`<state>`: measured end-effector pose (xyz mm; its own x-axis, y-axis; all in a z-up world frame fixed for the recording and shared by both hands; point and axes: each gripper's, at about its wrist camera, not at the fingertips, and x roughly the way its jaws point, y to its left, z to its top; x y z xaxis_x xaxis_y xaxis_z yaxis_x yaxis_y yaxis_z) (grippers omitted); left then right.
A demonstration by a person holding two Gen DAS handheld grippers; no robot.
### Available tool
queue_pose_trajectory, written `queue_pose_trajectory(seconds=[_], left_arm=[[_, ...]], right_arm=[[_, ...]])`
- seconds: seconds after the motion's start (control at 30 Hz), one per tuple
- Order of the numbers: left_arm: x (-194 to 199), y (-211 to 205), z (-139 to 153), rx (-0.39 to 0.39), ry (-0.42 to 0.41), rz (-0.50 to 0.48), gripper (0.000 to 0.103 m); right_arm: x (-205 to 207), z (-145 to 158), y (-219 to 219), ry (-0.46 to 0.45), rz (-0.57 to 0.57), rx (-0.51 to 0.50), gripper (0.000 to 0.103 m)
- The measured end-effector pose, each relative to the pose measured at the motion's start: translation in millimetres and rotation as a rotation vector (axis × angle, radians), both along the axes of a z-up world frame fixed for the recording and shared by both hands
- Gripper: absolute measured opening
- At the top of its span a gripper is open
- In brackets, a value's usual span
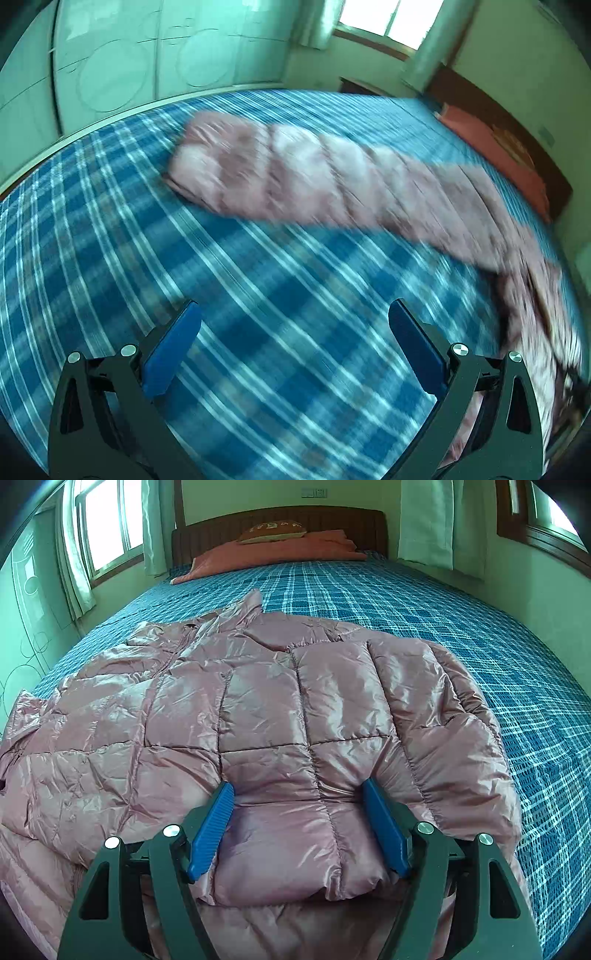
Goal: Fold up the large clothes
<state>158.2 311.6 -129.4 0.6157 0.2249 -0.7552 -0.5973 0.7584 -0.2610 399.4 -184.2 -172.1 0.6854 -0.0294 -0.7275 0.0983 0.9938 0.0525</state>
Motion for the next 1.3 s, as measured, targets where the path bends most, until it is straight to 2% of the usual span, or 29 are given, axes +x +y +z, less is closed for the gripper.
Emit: queue_pose_trajectory(seconds=[0.07,0.17,0.23,0.4,0.53,0.6,0.63,0.67,0.7,0.8,0.9,1.0,1.2,1.3], left_arm=[[2.5,19.9,0.2,-0.017,-0.028,0.051,0.098],[4.7,53.9,-2.4,-0.102,-0.124,0.129,0.089],[8.8,69.8,-2.0,-0.136,-0.172,0.170,0.087],[24.8,88.9,-2.5,-0.161,-0.214,0.187,0.069],[35.6,91.0,-3.4,-0.146,-0.216,0.200,0.066],[52.5,90.7,-5.4,-0.124,-0.200,0.209,0.048],[58.0,92.1,-3.5,-0.120,-0.206,0.201,0.042],[68.6,93.7,-3.7,-0.135,-0.222,0.182,0.025],[82.3,95.2,-3.9,-0.145,-0.225,0.168,0.014],[103.4,91.8,5.9,-0.100,-0.203,0.151,0.009],[130.0,65.8,34.1,-0.030,-0.230,0.080,0.008],[154.1,32.8,58.2,0.004,-0.272,-0.011,0.008],[234.2,-86.8,104.3,0.071,-0.315,-0.300,0.008],[270.2,-148.5,110.4,0.093,-0.304,-0.424,0.007]], right_arm=[[-0.3,0.3,-0.1,-0.001,0.000,-0.001,0.072],[-1.1,1.2,0.7,-0.002,0.000,-0.003,0.072],[-1.3,1.3,1.3,-0.002,-0.001,-0.006,0.072],[-1.3,0.9,1.0,-0.003,-0.001,-0.006,0.072],[-1.2,0.7,1.3,-0.003,-0.001,-0.007,0.072],[-1.2,0.9,1.3,-0.002,-0.001,-0.006,0.072],[-1.3,0.8,1.4,-0.002,-0.001,-0.006,0.072],[-1.3,0.7,1.4,-0.003,-0.001,-0.006,0.072],[-1.4,0.8,1.5,-0.003,-0.001,-0.006,0.072],[-1.3,0.9,1.9,-0.003,-0.002,-0.007,0.072],[-1.3,0.8,1.4,-0.003,-0.002,-0.007,0.072],[-1.0,0.7,1.2,-0.003,-0.002,-0.006,0.072],[-0.7,0.8,1.5,-0.004,-0.003,-0.006,0.072],[-0.4,0.6,0.3,-0.005,-0.003,-0.003,0.072]])
